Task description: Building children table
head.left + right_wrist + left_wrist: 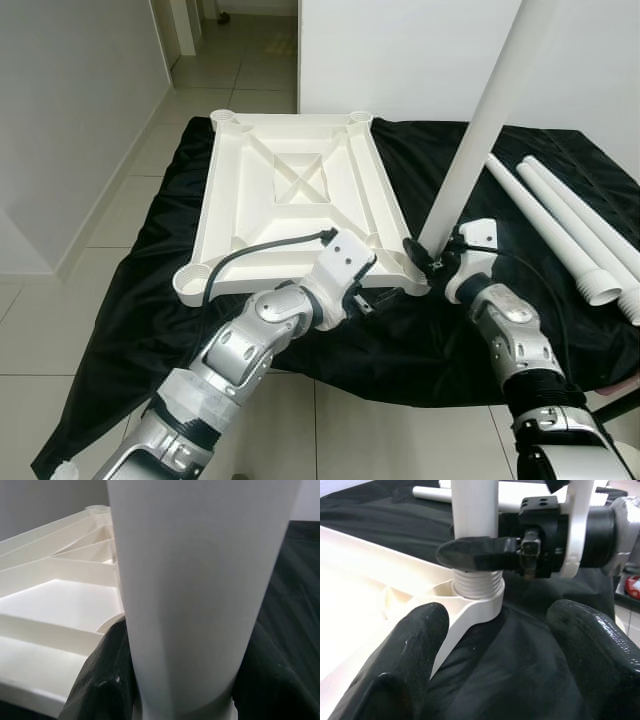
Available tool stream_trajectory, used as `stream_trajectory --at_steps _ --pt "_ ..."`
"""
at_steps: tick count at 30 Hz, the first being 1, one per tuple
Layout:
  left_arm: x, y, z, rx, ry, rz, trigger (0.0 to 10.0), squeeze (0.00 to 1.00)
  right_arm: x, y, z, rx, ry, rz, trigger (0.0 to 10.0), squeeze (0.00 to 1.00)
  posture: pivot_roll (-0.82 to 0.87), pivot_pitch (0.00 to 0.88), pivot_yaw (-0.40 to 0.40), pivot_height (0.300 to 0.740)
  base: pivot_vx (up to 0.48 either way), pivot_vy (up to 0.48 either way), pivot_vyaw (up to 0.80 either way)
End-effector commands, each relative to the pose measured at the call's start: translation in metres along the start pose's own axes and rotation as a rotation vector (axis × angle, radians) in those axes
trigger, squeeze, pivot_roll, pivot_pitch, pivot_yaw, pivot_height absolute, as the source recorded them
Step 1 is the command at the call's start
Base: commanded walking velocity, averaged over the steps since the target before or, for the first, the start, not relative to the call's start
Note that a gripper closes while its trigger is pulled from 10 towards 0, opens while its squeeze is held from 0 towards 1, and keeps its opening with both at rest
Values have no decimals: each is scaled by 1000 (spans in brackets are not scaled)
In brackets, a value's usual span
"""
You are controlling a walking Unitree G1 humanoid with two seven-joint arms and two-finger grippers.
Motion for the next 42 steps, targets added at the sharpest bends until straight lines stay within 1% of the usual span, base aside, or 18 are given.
stream_trajectory --at_steps 1,4,5,6,7,8,9,10,16,17,18,19,21,25,30,32,37,42 --pt "11 -1 1 21 3 -86 10000 0 5 -3 -9 -30 19 -62 10000 0 -28 0 3 740 0 0 0" --pt "11 -1 1 20 1 -82 10000 0 2 -3 -6 -5 8 -90 10000 0 -29 0 0 740 0 0 0" --pt "10 -2 0 20 1 -80 10000 0 2 -3 -2 32 17 -171 10000 0 -30 0 -2 740 0 0 0" --pt "10 -2 0 20 1 -80 10000 0 2 -3 -2 32 17 -171 10000 0 -30 0 -2 740 0 0 0" --pt "9 -2 0 18 1 -77 10000 0 5 -7 1 79 22 -278 10000 0 -30 0 -3 740 0 0 0" --pt "7 -2 -1 17 1 -74 10000 0 5 -11 0 93 39 -362 10000 0 -30 3 -2 740 0 0 0" --pt "6 -3 -1 15 1 -72 10000 0 4 -14 1 111 29 -427 10000 0 -30 3 -2 740 0 0 0" --pt "5 -3 -2 14 1 -71 10000 0 3 -16 1 117 18 -455 10000 0 -30 3 -2 740 0 0 0" --pt "-1 -5 -4 5 13 -60 10000 0 -7 -23 -1 137 14 -534 10000 0 -32 9 0 740 0 0 0" --pt "-5 -5 -4 2 15 -48 10000 0 -11 -27 -1 150 15 -566 10000 0 -33 9 3 740 0 0 0" --pt "-5 -5 -4 2 15 -48 10000 0 -11 -27 -1 150 15 -566 10000 0 -33 9 3 740 0 0 0" --pt "-10 -6 -5 -1 16 -36 10000 0 -15 -30 -3 155 44 -589 10000 0 -33 9 3 740 0 0 0" --pt "-21 -8 -5 -6 17 -9 10000 0 -20 -34 -3 171 62 -632 10000 0 -35 19 15 740 0 0 0" --pt "-27 -11 -4 -8 19 2 10000 0 -22 -35 -1 176 76 -646 10000 0 -35 26 16 740 0 0 0" --pt "-32 -13 -5 -13 25 16 10000 0 -19 -34 0 177 103 -652 10000 0 -31 34 19 740 0 0 0" --pt "-32 -13 -4 -11 24 17 10000 0 -18 -34 1 179 107 -658 10000 0 -31 34 19 740 0 0 0" --pt "-32 -14 -4 -9 22 21 10000 0 -16 -34 -1 174 191 -657 10000 0 -29 39 19 740 0 0 0" --pt "-32 -14 -4 -8 20 21 10000 0 -12 -37 -2 170 197 -682 10000 0 -27 42 18 740 0 0 0"
Point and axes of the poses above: a point about 5 cm out from each wrist's last joint towards the gripper, its own y axis pointing out of the wrist towards the gripper, its own z axis along the axis of the wrist's last joint, x = y × z, the point moved 5 cm from there along y, pointing out of the wrist towards the gripper, and after that the axes turned 12 degrees about y, right-handed, at the moved point
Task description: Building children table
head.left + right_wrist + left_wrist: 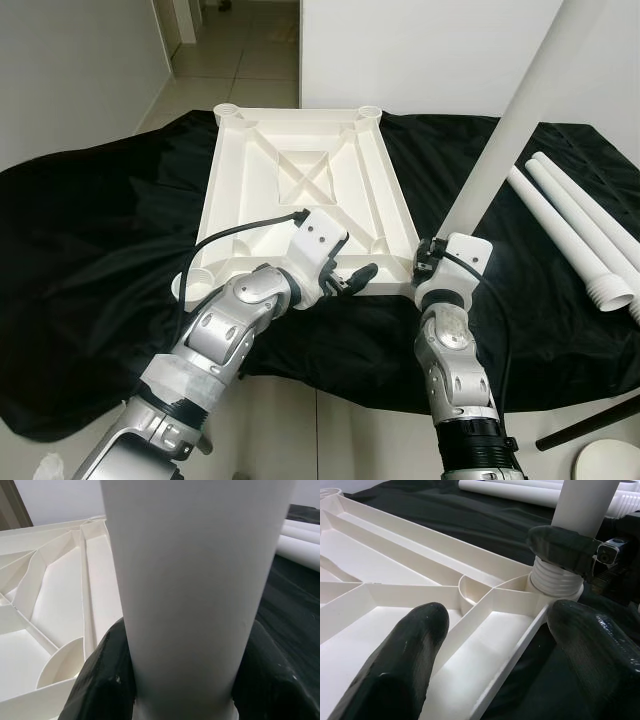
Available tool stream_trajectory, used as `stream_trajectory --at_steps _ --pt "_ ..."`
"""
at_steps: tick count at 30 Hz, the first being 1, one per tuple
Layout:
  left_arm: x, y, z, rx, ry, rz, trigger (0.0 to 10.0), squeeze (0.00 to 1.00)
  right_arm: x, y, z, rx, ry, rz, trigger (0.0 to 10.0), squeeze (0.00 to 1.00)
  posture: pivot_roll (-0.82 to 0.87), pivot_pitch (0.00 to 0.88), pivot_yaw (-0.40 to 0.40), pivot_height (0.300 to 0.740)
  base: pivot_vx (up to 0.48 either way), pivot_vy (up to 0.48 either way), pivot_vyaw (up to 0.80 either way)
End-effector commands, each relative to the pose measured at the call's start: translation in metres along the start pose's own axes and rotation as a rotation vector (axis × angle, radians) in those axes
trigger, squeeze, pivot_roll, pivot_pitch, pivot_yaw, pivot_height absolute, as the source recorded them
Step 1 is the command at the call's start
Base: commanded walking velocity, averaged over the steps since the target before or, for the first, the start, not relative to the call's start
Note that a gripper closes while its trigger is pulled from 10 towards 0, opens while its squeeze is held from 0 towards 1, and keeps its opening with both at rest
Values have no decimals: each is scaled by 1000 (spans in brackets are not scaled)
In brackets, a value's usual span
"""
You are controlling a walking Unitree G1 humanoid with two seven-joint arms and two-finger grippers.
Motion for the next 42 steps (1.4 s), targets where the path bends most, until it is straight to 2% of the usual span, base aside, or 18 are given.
stream_trajectory --at_steps 1,11,12,14,15,19,20,21,22,27,28,30,31,32,42 --pt "7 -1 4 28 6 -81 10000 0 15 1 -2 -24 65 -62 10000 0 -29 42 19 740 0 0 0" --pt "7 0 6 31 3 -79 10000 0 8 -2 -4 -14 64 -3 10000 0 -27 43 19 740 0 0 0" --pt "7 -1 6 32 3 -80 10000 0 6 -3 -3 -5 61 19 10000 224 -27 43 20 740 0 0 0" --pt "7 -1 6 32 2 -81 10000 0 4 -3 -2 1 59 35 10000 224 -27 43 20 740 0 0 0" --pt "8 -1 6 31 2 -82 10000 0 -1 -4 2 16 86 83 10000 1000 -28 45 20 740 0 0 0" --pt "8 -1 6 32 0 -84 10000 0 -4 -4 7 42 76 119 10000 1000 -29 47 19 740 0 0 0" --pt "12 0 7 36 -4 -94 10000 0 -6 -1 15 64 55 182 10000 102 -31 46 19 740 0 0 0" --pt "12 0 7 36 -4 -94 10000 0 -6 -1 15 64 55 182 10000 102 -31 46 19 740 0 0 0" --pt "15 0 8 39 -5 -101 10000 0 -5 2 18 67 39 211 10000 0 -31 46 19 740 0 0 0" --pt "17 0 8 41 -6 -106 10000 0 -5 4 20 63 30 232 10000 0 -33 45 18 740 0 0 0" --pt "19 1 9 45 -7 -111 10000 0 -7 8 20 42 -10 325 10000 0 -37 39 21 740 0 0 0" --pt "19 1 9 45 -7 -111 10000 0 -7 8 20 42 -10 325 10000 0 -37 39 21 740 0 0 0" --pt "21 3 10 50 -6 -119 10000 0 -10 11 16 -11 -53 441 10000 0 -37 36 21 740 0 0 0" --pt "21 3 11 51 -6 -122 10000 0 -10 12 14 -29 -61 470 10000 0 -37 36 21 740 0 0 0" --pt "31 5 11 50 -7 -160 10000 0 -4 17 2 -115 -151 591 10000 0 -31 34 19 740 0 0 0"
Point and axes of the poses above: a point about 5 cm out from each wrist's last joint towards the gripper, its own y axis pointing out of the wrist towards the gripper, its own z axis along the axis of the wrist's last joint, x = y × z, the point moved 5 cm from there along y, pointing out of the wrist towards the gripper, and after that the axes turned 12 degrees about y, right-handed, at the moved point
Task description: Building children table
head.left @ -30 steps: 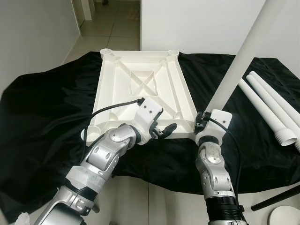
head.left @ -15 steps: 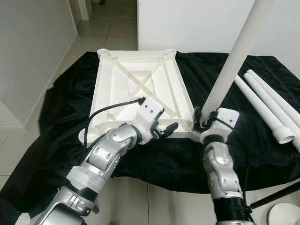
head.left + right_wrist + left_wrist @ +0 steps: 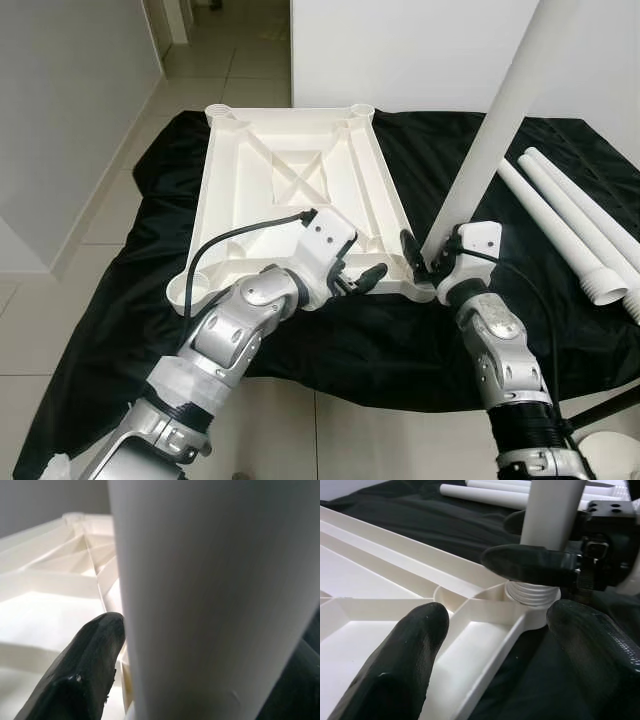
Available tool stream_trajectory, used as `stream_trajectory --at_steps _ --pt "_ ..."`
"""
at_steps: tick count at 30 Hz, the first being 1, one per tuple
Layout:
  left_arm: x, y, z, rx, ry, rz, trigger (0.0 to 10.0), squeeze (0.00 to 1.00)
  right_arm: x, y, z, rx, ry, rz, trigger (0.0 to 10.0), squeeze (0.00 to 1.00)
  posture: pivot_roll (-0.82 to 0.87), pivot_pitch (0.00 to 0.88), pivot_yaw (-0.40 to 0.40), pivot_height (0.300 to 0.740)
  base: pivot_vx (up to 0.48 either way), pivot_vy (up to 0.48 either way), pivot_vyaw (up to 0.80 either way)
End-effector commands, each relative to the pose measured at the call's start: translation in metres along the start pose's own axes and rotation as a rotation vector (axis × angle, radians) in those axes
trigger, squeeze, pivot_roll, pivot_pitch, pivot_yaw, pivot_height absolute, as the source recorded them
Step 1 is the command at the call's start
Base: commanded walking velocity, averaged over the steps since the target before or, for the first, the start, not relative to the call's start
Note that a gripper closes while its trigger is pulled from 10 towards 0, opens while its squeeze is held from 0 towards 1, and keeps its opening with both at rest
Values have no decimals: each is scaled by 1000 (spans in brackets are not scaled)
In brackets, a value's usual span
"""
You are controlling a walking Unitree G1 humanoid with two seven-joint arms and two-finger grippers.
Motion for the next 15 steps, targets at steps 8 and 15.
stream_trajectory --at_steps 8,15 --pt "30 1 2 15 -6 -163 10000 0 9 1 -5 -62 -37 130 10000 0 -28 32 20 740 0 0 0" --pt "36 2 0 4 -13 -185 10000 0 15 4 -3 -75 -73 164 9804 0 -29 30 24 740 0 0 0"
Point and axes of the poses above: a point about 5 cm out from each wrist's last joint towards the gripper, its own y axis pointing out of the wrist towards the gripper, its own z axis along the axis of the wrist's last joint, x = y × z, the point moved 5 cm from there along y, pointing out of the wrist towards the gripper, and after that the axes turned 12 degrees about y, right-handed, at the moved point
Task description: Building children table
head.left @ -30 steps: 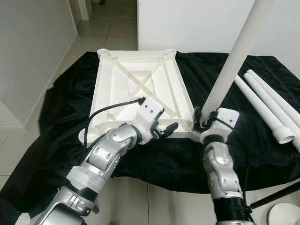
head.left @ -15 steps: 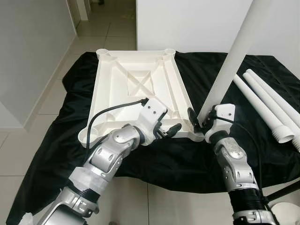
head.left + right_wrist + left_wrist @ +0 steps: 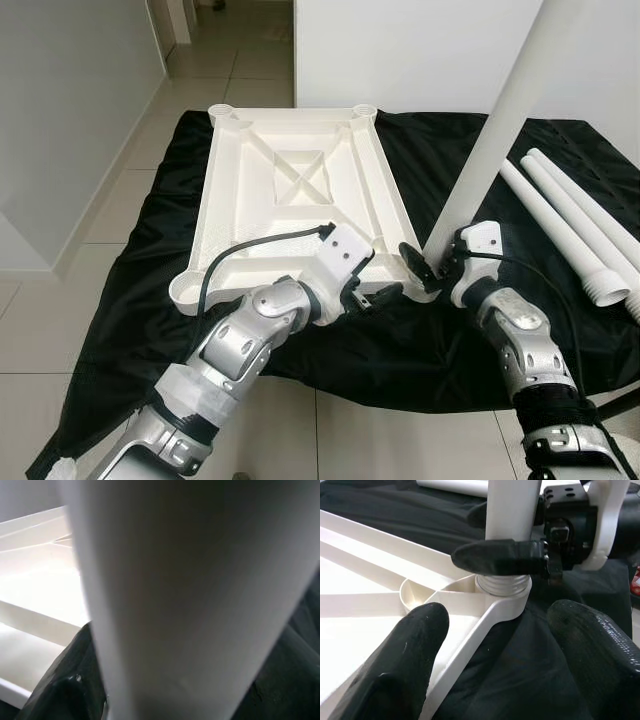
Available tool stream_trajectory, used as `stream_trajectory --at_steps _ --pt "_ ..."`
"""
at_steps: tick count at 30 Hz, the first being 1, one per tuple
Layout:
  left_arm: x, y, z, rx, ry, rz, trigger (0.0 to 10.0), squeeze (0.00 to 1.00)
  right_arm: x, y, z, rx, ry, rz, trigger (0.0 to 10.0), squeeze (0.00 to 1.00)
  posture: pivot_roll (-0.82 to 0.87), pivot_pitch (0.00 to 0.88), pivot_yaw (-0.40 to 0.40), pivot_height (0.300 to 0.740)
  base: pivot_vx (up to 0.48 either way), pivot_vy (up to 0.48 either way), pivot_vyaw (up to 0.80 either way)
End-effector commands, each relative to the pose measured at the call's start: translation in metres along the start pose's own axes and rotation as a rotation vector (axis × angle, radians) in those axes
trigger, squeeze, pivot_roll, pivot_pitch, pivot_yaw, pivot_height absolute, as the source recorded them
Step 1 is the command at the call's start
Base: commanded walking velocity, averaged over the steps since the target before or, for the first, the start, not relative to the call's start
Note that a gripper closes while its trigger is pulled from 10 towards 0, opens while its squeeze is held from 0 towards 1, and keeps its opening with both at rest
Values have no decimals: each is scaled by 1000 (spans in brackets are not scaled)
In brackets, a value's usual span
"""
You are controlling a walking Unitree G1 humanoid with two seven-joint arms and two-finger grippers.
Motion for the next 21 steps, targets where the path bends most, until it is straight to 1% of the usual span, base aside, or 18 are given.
stream_trajectory --at_steps 1,2,4,5,10,18,19,21 --pt "16 -1 1 16 -4 -126 10000 0 1 0 1 0 -13 11 9804 0 -28 28 23 740 0 0 0" --pt "16 0 1 15 -4 -126 10000 0 2 0 1 -4 -19 15 7765 0 -28 28 23 740 0 0 0" --pt "16 -1 1 12 -4 -125 10000 0 3 1 0 -10 -26 25 7765 0 -28 27 23 740 0 0 0" --pt "15 0 1 10 -3 -120 10000 0 4 0 0 -11 -27 24 0 0 -28 25 21 740 0 0 0" --pt "12 1 2 11 -2 -106 10000 0 8 0 -2 -14 -34 18 0 0 -29 24 21 740 0 0 0" --pt "15 2 3 17 -8 -110 10000 0 8 -2 -6 -12 -6 15 0 0 -30 27 24 740 0 0 0" --pt "16 2 3 17 -8 -111 10000 0 8 -2 -6 -9 9 8 10000 0 -30 27 24 740 0 0 0" --pt "16 2 3 17 -8 -111 10000 0 8 -2 -6 -9 9 8 10000 0 -30 27 24 740 0 0 0"
Point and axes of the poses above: a point about 5 cm out from each wrist's last joint towards the gripper, its own y axis pointing out of the wrist towards the gripper, its own z axis along the axis of the wrist's last joint, x = y × z, the point moved 5 cm from there along y, pointing out of the wrist towards the gripper, and after that the axes turned 12 degrees about y, right-handed, at the moved point
